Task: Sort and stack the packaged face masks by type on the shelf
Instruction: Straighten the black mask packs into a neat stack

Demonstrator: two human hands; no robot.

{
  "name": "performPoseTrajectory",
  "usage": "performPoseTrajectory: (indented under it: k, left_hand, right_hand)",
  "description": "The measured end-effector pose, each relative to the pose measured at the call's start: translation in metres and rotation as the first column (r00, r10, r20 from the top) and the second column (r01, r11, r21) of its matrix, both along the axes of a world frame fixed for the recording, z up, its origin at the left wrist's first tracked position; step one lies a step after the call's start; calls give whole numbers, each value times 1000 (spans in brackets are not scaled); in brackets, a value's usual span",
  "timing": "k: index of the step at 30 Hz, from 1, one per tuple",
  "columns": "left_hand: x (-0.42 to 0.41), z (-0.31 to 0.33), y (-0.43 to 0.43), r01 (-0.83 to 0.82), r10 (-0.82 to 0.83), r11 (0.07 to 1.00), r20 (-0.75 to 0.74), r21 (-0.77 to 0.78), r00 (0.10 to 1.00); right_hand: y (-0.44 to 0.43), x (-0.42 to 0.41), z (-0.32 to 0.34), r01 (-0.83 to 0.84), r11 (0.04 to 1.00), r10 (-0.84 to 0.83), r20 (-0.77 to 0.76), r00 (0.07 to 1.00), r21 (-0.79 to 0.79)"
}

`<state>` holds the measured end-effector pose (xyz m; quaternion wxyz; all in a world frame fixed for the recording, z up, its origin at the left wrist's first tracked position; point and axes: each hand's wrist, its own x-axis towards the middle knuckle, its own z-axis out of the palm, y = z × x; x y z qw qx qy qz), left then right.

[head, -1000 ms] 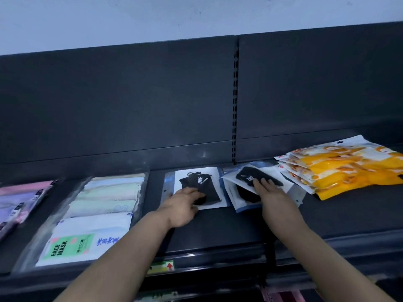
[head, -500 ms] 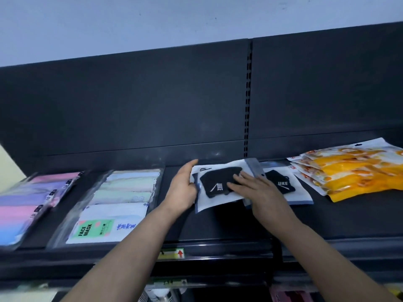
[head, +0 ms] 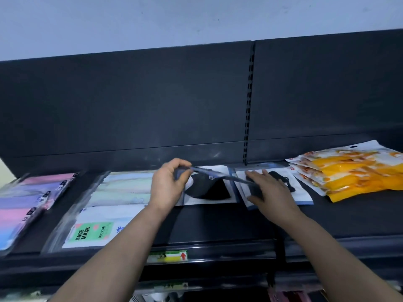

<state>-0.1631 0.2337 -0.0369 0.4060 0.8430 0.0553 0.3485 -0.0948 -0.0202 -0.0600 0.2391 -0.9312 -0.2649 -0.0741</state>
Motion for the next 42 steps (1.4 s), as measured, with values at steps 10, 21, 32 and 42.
performPoseTrajectory:
  k: [10, 21, 32, 42]
  left_hand:
    - [-5, -7, -62, 141, 258, 326, -231, 935, 938]
    - [-14, -29, -2, 426, 199, 719, -750, 549, 630]
    - [-10, -44, 0, 387, 87, 847, -813, 365, 576]
    - [9, -60, -7, 330, 87, 861, -750, 388, 656]
  right_hand:
    - [22, -8, -10, 159, 954, -178, -55, 982, -253]
    - [44, -18, -25, -75, 978, 46, -151, 987, -195]
    - [65, -28, -25, 35, 916, -36, 5, 999, -400]
    - [27, 17, -29, 129, 929, -169, -86, 982, -346]
